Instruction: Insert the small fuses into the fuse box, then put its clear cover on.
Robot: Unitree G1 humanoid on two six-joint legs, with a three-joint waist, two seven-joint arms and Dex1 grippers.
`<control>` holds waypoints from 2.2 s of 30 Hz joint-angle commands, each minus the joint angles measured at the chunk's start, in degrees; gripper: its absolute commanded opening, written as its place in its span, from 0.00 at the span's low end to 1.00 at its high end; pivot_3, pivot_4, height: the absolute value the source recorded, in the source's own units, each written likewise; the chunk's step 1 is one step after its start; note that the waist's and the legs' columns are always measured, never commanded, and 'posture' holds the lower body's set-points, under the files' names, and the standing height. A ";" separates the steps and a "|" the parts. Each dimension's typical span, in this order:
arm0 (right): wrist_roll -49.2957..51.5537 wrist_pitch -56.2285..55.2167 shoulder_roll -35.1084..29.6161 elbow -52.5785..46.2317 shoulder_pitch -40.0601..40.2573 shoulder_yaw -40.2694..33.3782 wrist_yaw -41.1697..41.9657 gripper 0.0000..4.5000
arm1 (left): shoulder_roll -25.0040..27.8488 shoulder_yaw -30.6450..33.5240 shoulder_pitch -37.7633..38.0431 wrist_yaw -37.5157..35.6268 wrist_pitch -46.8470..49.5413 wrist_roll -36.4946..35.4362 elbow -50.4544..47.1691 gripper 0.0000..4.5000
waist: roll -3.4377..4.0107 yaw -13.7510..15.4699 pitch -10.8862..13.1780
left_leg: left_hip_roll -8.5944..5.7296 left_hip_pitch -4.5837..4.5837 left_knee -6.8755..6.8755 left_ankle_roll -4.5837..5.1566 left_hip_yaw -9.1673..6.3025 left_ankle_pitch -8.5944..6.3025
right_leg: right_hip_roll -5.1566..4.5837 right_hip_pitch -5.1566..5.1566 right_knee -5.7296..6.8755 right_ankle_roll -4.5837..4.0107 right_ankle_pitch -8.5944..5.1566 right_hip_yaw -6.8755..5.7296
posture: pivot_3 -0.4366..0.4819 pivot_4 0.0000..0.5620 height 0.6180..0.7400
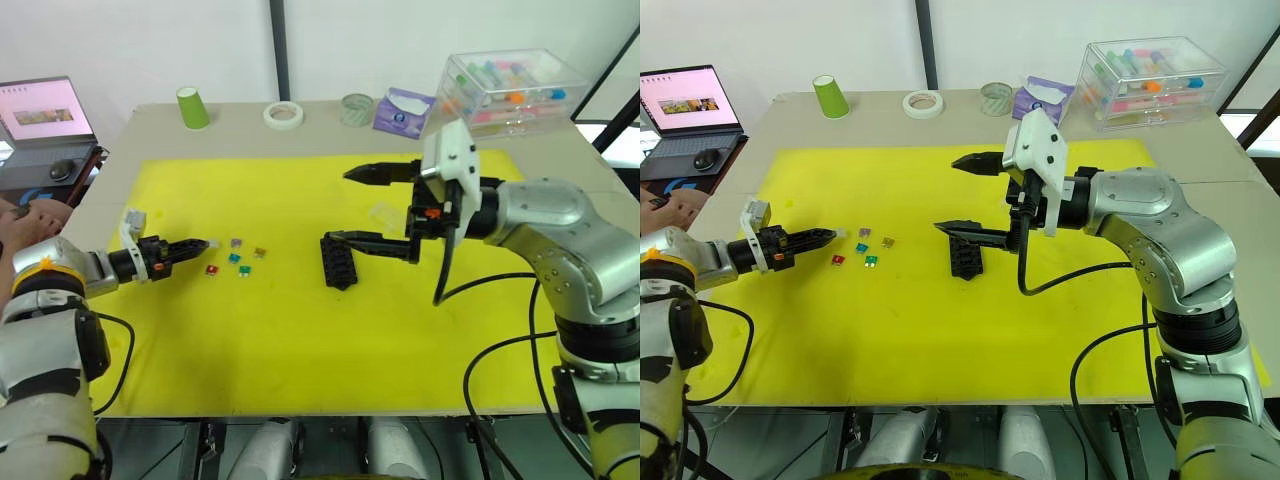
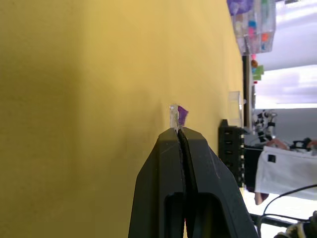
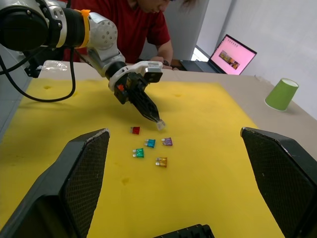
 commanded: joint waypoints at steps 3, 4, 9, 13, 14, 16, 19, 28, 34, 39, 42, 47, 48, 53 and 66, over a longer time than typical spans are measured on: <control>-0.32 -2.28 0.94 0.28 -1.09 -0.67 0.18 1.00 | 0.86 1.07 0.58 -0.89 1.84 -1.36 -2.93 0.01 | 0.00 -0.01 0.00 | 0.00 0.00 0.00 0.00 0.00 0.00 | 0.00 0.00 0.00 0.00 0.00 0.00 | 0.48 0.27 1.00; -0.39 -2.44 1.09 0.42 -1.19 -0.58 0.22 1.00 | 0.96 1.02 0.78 -1.14 2.21 -1.50 -3.44 0.01 | 0.00 -0.02 0.00 | 0.00 0.00 0.00 0.00 0.00 0.00 | 0.00 0.00 0.00 0.00 0.00 0.00 | 0.48 0.27 1.00; -0.20 -2.38 1.22 0.81 -0.85 -0.59 0.54 1.00 | 1.71 0.89 0.82 -2.32 6.02 -3.50 -7.73 0.01 | -0.01 0.03 0.00 | 0.00 0.00 0.00 0.00 0.00 0.00 | 0.00 0.00 0.00 0.00 0.00 0.00 | 0.48 0.27 1.00; 0.48 -1.30 1.08 1.83 -0.35 -1.31 0.43 1.00 | 1.01 1.61 1.11 -2.23 15.31 -9.27 -19.98 0.01 | -0.02 0.10 0.01 | 0.00 -0.03 0.02 0.00 -0.01 0.00 | 0.00 0.00 0.00 0.00 0.00 0.00 | 0.48 0.27 1.00; 1.27 -0.25 1.29 2.42 -0.45 -1.91 -0.04 1.00 | 0.37 2.37 1.13 -1.51 18.24 -11.21 -23.89 0.01 | -0.02 0.10 0.01 | 0.00 -0.03 0.02 0.00 -0.01 0.00 | 0.00 0.00 0.00 0.00 0.00 0.00 | 0.48 0.27 1.00; 3.33 2.52 1.67 3.41 -0.48 -3.23 -1.14 1.00 | -0.79 3.94 1.28 -0.20 22.44 -14.19 -29.76 0.01 | -0.03 0.11 0.02 | 0.00 -0.03 0.02 0.00 -0.01 0.00 | 0.00 0.01 -0.01 0.00 0.00 0.01 | 0.48 0.27 1.00; 9.93 10.59 3.93 4.86 -1.03 -7.60 -7.12 1.00 | -3.82 6.91 1.64 4.81 25.93 -22.32 -37.24 0.01 | -0.04 0.04 0.02 | 0.02 -0.04 0.03 0.00 -0.03 0.00 | -0.02 0.02 -0.01 0.00 0.00 0.02 | 0.48 0.27 1.00; 39.91 27.24 15.26 9.59 -4.30 -20.95 -36.30 1.00 | -13.19 13.29 2.79 30.11 26.21 -50.72 -46.36 0.01 | -0.04 -0.70 0.02 | 0.10 -0.02 0.02 -0.01 -0.04 0.00 | -0.10 0.09 -0.09 -0.01 0.00 0.09 | 0.48 0.27 1.00; 53.80 25.53 16.34 11.49 -1.20 -22.15 -49.67 1.00 | -15.86 15.43 2.24 44.08 26.21 -63.68 -45.82 0.01 | -0.04 -1.14 0.02 | 0.10 -0.01 0.01 0.00 -0.05 0.00 | -0.11 0.10 -0.08 -0.01 0.00 0.10 | 0.48 0.27 1.00; 59.56 21.43 17.38 8.11 2.74 -19.46 -56.22 1.00 | -17.77 13.87 3.76 54.84 21.89 -75.97 -46.61 0.01 | -0.04 -1.18 0.02 | 0.11 0.00 0.01 0.00 -0.04 0.00 | -0.08 0.08 -0.08 -0.01 0.00 0.13 | 0.48 0.27 1.00; 63.92 16.98 19.56 5.69 4.63 -17.79 -60.77 1.00 | -19.11 10.86 6.07 62.44 15.77 -85.68 -49.53 0.01 | -0.04 -1.22 0.02 | 0.12 0.01 0.01 -0.01 -0.03 0.00 | -0.09 0.09 -0.08 -0.01 0.00 0.16 | 0.48 0.27 1.00; 67.71 12.24 20.40 2.69 6.50 -14.22 -64.39 1.00 | -21.05 9.66 8.08 68.18 9.75 -91.01 -52.67 0.01 | -0.05 -1.13 0.01 | 0.11 0.00 0.03 0.00 -0.03 0.00 | -0.06 0.10 -0.08 -0.01 0.00 0.16 | 0.48 0.27 1.00; 68.09 11.48 20.25 2.32 6.69 -13.65 -64.76 1.00 | -21.31 9.70 8.29 68.45 9.51 -91.01 -53.12 0.01 | -0.05 -1.15 0.01 | 0.11 0.01 0.02 0.00 -0.03 0.00 | -0.06 0.10 -0.09 -0.01 0.00 0.16 | 0.48 0.27 1.00; 68.69 7.16 21.42 1.00 6.64 -10.54 -66.73 1.00 | -23.28 9.77 9.83 69.68 8.42 -91.01 -56.07 0.01 | -0.04 -1.18 0.01 | 0.12 0.02 0.01 0.00 -0.02 0.00 | -0.02 0.09 -0.09 -0.01 0.00 0.17 | 0.48 0.27 1.00; 67.43 3.78 20.91 1.40 6.28 -7.19 -66.08 0.63 | -23.57 9.17 10.12 69.88 8.47 -91.01 -57.00 0.00 | -0.04 -1.15 0.01 | 0.12 0.02 0.01 0.00 -0.02 0.00 | 0.01 0.10 -0.11 -0.01 0.00 0.16 | 0.48 0.27 1.00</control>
